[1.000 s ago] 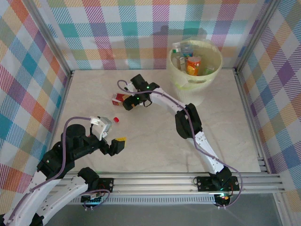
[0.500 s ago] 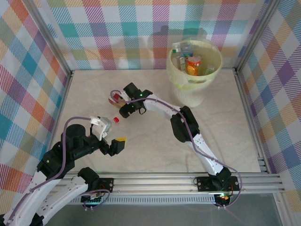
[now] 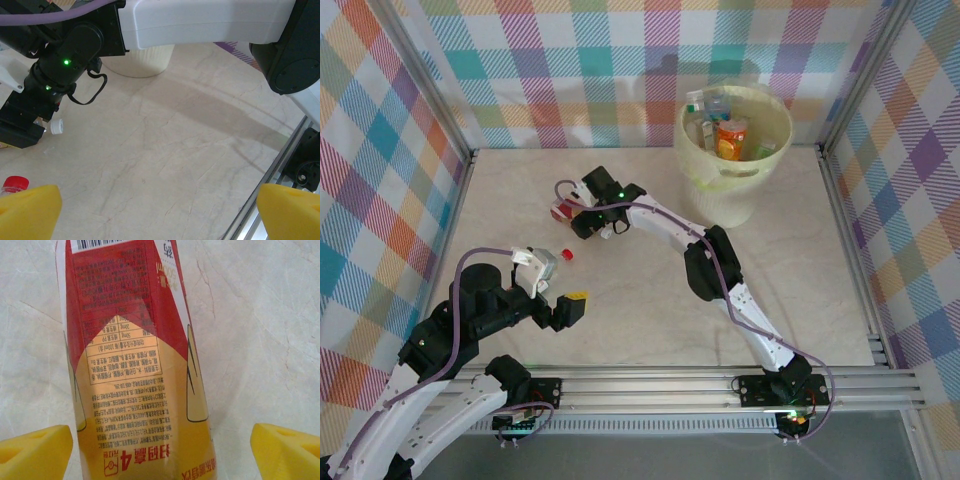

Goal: Put the plastic bottles in the bin

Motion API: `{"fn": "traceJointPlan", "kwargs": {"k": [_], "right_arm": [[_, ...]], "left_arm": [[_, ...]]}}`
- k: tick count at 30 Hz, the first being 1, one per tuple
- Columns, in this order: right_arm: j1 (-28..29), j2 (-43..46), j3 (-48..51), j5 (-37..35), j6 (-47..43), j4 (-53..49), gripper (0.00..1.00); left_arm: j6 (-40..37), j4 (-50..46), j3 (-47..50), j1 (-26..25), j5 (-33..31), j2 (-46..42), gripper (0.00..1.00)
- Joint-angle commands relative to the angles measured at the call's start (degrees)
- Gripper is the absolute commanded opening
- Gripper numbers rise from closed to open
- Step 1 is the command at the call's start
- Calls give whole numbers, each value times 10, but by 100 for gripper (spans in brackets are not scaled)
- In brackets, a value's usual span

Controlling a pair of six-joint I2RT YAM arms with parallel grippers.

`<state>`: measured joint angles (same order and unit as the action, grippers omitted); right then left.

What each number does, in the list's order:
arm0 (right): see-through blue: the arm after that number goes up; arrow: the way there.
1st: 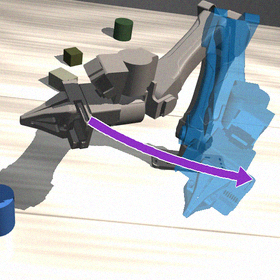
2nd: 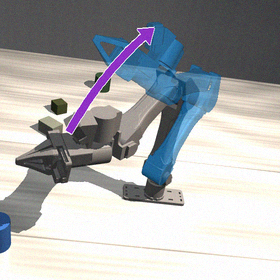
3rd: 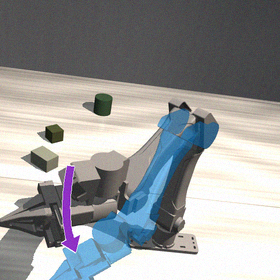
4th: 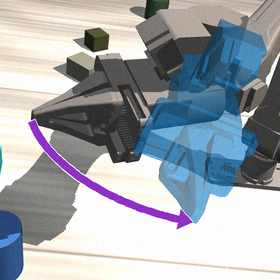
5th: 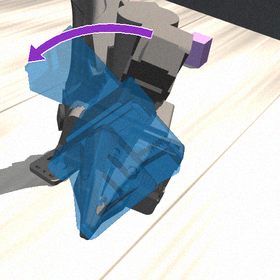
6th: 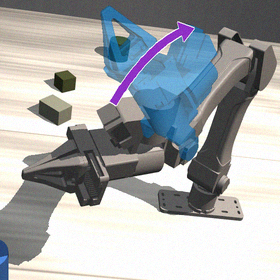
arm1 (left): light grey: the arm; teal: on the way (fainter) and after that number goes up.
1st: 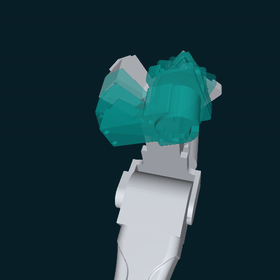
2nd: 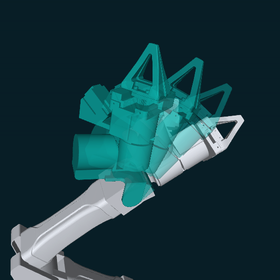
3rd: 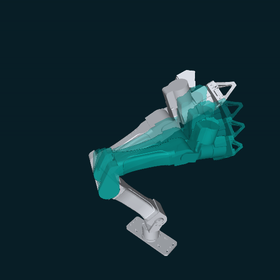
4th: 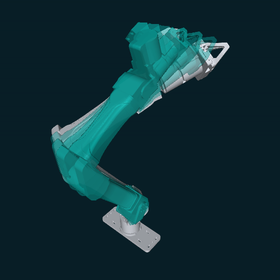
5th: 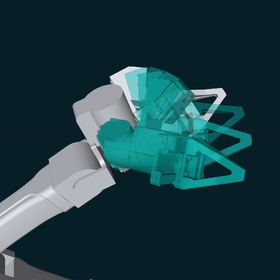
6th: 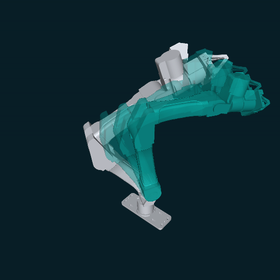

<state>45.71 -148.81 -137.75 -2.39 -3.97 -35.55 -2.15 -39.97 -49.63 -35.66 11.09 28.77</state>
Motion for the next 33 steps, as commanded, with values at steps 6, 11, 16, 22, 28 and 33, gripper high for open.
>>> {"fn": "traceJointPlan", "kwargs": {"k": [6, 11, 16, 22, 28, 33], "right_arm": [[1, -24, -44, 2, -44, -12, 88], [1, -26, -42, 3, -46, -6, 82], [1, -25, -48, 5, -43, -3, 70], [1, -2, -18, 5, -38, -1, 63], [2, 60, 86, 2, -29, 35, 57], [3, 136, 220, -17, -22, 82, 56]], "left_arm": [[5, 13, 0, 5, 6, 0, 100], [5, 12, -1, 7, 7, 7, 100], [4, 12, -1, 8, 7, 7, 100], [4, 13, 0, 9, 9, 9, 100], [4, 12, -1, 9, 12, 8, 100], [5, 13, -1, 9, 14, 9, 100]]}}
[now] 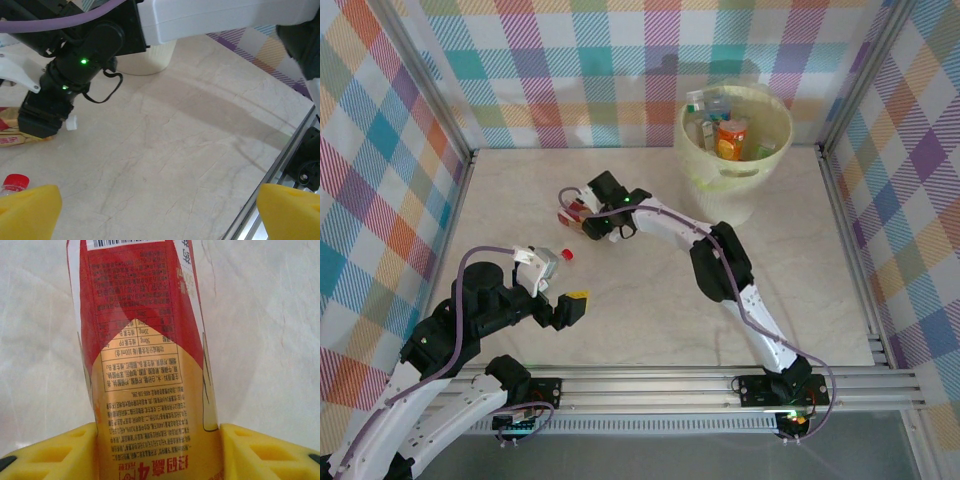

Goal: Put the plastic bottles in the bin

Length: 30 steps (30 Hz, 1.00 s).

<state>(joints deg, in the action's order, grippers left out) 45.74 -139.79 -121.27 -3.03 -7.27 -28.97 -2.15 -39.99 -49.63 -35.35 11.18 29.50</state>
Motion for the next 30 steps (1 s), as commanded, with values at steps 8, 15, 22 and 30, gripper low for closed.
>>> {"fn": "traceJointPlan", "kwargs": {"k": [8, 15, 22, 30], "right_arm": [[5, 180, 273, -22, 65, 90, 56], [27, 251, 366, -38, 85, 109, 57], [30, 266, 369, -45, 87, 107, 65], [30, 241, 326, -35, 70, 81, 79]], "left_arm": [[5, 16, -2, 8, 19, 1, 100], [6, 15, -2, 10, 21, 2, 100], [6, 14, -2, 12, 20, -1, 100], [7, 14, -1, 12, 17, -7, 100]]}}
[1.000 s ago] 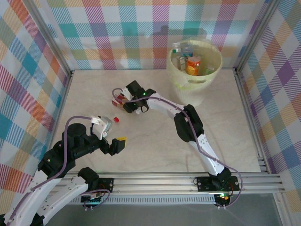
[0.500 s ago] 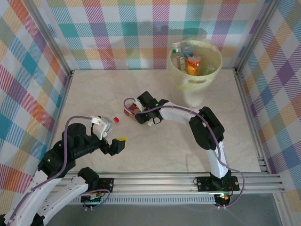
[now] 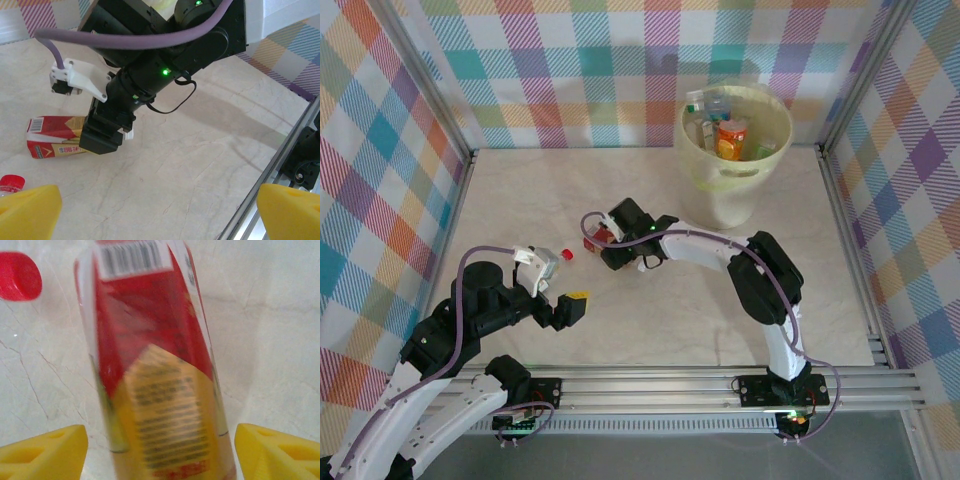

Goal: Put the plastic bottles in the bin

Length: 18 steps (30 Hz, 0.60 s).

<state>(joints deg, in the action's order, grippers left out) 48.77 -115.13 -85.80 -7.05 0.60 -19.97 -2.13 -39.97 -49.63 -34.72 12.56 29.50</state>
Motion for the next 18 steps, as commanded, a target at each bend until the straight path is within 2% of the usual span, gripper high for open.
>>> {"fn": "traceJointPlan", "kwargs": {"k": [1, 12, 18], "right_arm": [[0, -11, -38, 6, -14, -15, 80], [-2, -94, -168, 12, -90, -145, 96], [-3, -121, -197, 29, -97, -170, 95]], "left_arm": [[7, 14, -1, 5, 4, -6, 100], [7, 14, -2, 5, 4, -7, 100], [7, 13, -1, 5, 3, -5, 100]]}}
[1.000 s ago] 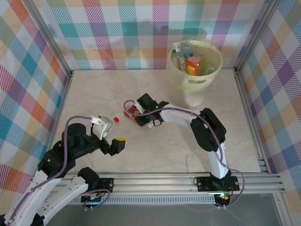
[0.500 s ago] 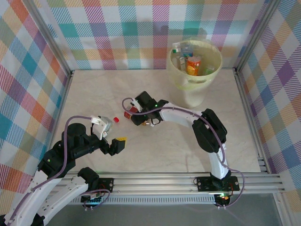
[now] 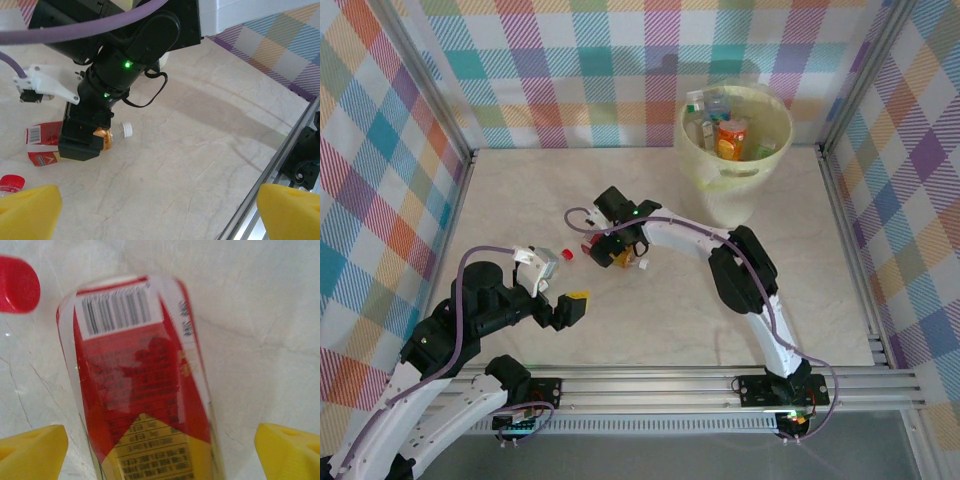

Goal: Put the plastic bottles in the bin

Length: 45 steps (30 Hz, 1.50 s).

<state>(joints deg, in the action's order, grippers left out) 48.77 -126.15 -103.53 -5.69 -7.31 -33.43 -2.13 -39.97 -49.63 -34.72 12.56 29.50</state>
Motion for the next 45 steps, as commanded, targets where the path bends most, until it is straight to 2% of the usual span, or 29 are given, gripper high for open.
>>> {"fn": "traceJointPlan", "kwargs": {"k": [1, 12, 21, 28, 37, 45], "right_arm": [[-3, -13, -21, 16, -18, -37, 95], [-2, -48, -62, 45, -17, -66, 83], [-2, -62, -71, 43, -11, -64, 85], [-2, -62, -75, 47, -6, -61, 71], [-2, -6, -35, 42, 33, -15, 64], [-8, 79, -10, 37, 67, 19, 62]], "left_arm": [[7, 13, -1, 5, 3, -5, 100], [7, 13, -2, 5, 4, -3, 100], [7, 13, -1, 5, 5, -3, 100], [7, 12, -2, 6, 5, -3, 100], [6, 14, -2, 6, 7, -4, 100], [7, 17, -2, 6, 12, -8, 100]]}}
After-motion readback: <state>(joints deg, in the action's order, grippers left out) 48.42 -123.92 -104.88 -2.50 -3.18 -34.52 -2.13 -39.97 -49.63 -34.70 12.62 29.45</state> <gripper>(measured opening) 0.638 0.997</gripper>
